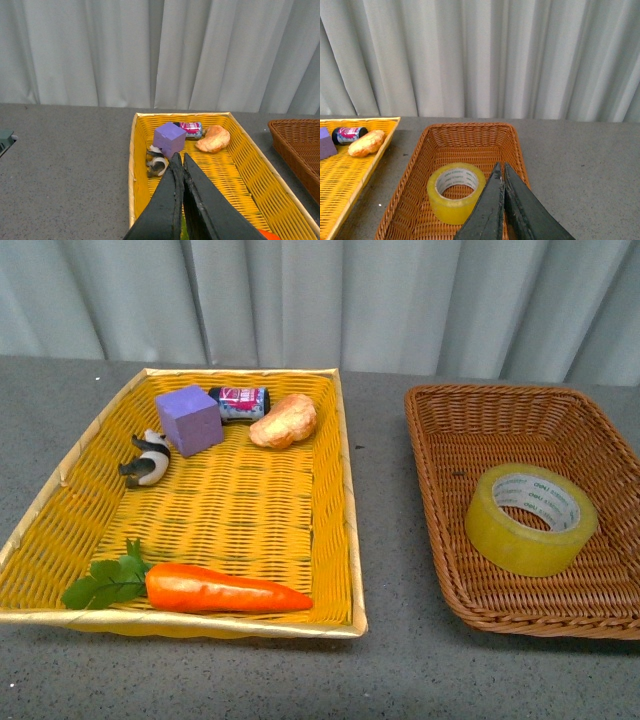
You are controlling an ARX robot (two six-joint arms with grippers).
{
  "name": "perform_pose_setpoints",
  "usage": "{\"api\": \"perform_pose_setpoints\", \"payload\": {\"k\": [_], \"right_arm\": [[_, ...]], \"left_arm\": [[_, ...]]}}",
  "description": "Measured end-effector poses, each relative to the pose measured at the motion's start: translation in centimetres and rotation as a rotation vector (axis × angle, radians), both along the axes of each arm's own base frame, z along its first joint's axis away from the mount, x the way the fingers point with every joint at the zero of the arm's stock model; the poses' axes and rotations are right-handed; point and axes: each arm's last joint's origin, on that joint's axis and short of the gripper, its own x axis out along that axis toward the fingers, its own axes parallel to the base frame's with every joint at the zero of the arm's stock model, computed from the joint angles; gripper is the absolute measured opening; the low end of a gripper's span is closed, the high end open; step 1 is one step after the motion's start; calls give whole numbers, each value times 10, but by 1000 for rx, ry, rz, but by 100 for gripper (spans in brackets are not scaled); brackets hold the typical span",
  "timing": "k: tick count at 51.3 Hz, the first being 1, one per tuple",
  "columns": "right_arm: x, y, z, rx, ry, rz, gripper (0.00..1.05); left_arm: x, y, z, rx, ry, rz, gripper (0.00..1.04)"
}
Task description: Move tape to another basket
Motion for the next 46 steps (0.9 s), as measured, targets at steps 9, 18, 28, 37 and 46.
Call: {"api": "perform_pose_setpoints", "payload": {"k": [9, 18, 28, 37, 46], "right_arm": [[0, 0, 0, 0, 2, 0, 1], [0, 0, 0, 0, 0, 0, 1], [0, 0, 0, 0, 0, 0, 1], [0, 0, 0, -1, 0, 0, 39], [0, 0, 0, -1, 0, 0, 73]], "left_arm": [[-3, 0, -1, 0, 3, 0, 4], [-14, 0, -3, 0, 8, 0, 4], [-14, 0, -3, 0, 8, 0, 21], [-14, 0, -3, 0, 9, 0, 63], [-14, 0, -4, 0, 9, 0, 97]]}}
